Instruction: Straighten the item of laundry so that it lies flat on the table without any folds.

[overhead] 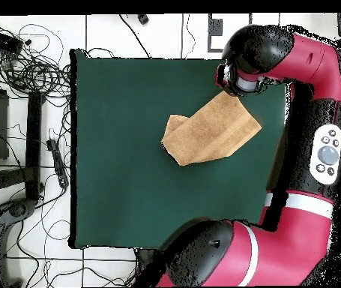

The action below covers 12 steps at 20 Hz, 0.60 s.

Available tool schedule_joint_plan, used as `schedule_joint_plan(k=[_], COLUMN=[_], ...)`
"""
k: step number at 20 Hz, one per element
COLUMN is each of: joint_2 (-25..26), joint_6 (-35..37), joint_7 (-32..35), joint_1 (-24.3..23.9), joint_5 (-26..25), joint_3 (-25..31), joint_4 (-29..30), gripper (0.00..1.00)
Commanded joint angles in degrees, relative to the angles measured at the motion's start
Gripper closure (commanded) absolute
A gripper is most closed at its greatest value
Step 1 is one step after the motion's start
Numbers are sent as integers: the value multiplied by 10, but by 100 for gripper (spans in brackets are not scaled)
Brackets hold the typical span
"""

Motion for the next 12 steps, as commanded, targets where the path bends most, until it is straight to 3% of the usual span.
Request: schedule_joint_plan(k=[1, 12], joint_2=[-7, -18], joint_6=[-40, -74], joint_7=[-55, -71], joint_1=[3, -13], joint_5=[-4, 1], joint_3=[16, 17], joint_4=[81, 128], gripper=[0, 0])
